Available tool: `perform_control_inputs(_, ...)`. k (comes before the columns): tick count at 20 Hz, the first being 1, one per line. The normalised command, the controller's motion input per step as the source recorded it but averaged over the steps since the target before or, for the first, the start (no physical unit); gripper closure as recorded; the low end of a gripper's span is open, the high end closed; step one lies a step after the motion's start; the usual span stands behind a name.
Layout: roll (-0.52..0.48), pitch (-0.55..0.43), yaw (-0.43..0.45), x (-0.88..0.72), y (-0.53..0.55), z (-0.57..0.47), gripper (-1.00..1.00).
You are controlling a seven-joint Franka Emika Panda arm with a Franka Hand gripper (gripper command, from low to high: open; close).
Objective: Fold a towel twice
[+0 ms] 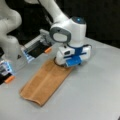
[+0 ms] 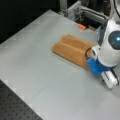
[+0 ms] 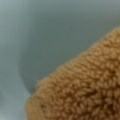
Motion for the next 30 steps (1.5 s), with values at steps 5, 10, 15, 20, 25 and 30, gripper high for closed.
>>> perform_control_inputs(5,-0.153,-0.008,0.006,-0.13,-0.04,-0.13,-1.00)
perform_control_inputs(10,-0.156,0.000,-0.010,-0.18,-0.06,-0.15,-1.00)
perform_control_inputs(15,-0.167,0.019,-0.019,-0.23,-0.11,-0.14,1.00)
perform_control_inputs(20,-0.151,-0.007,-0.029,-0.22,-0.14,-0.14,1.00)
perform_control_inputs(25,-0.149,-0.033,-0.022,-0.17,-0.16,-0.17,1.00)
perform_control_inputs(30,-0.151,-0.053,-0.009,-0.14,-0.13,-0.17,1.00)
